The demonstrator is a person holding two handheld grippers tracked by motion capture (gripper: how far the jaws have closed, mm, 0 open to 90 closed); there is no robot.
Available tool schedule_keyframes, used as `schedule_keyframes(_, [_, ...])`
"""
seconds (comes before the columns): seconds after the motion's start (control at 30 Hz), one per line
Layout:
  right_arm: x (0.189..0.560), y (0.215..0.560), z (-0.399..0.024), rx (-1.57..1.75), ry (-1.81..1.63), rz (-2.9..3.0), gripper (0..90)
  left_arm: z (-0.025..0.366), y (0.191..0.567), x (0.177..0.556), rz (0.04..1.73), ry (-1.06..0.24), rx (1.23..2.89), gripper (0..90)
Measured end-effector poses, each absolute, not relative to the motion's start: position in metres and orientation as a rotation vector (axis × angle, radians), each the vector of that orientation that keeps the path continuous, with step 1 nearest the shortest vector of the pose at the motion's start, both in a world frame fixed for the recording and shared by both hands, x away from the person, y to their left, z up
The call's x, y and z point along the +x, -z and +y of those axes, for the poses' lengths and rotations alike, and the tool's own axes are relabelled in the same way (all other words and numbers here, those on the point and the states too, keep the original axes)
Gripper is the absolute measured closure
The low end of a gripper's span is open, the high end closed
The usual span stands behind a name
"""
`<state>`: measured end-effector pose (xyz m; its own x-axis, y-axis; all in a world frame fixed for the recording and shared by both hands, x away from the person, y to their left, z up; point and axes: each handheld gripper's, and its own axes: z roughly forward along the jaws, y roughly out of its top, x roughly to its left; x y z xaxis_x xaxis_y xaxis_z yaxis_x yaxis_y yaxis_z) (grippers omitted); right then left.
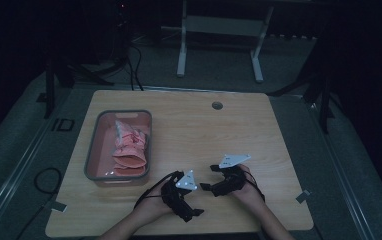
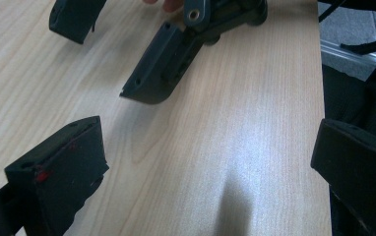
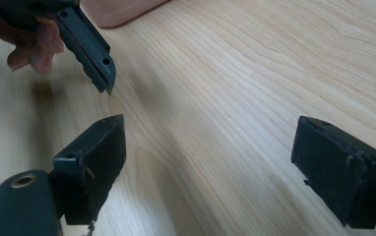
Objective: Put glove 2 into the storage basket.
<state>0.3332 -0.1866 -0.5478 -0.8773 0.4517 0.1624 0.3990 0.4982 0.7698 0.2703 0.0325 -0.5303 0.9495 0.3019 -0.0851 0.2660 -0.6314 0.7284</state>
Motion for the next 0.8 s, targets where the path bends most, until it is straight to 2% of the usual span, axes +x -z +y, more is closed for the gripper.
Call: schedule_keyframes(0.8, [0.323, 0.556, -0.206, 0.768, -1.369, 2.586, 12.5, 0.031, 0.553, 0.263, 0.388, -0.101, 2.27, 0.3])
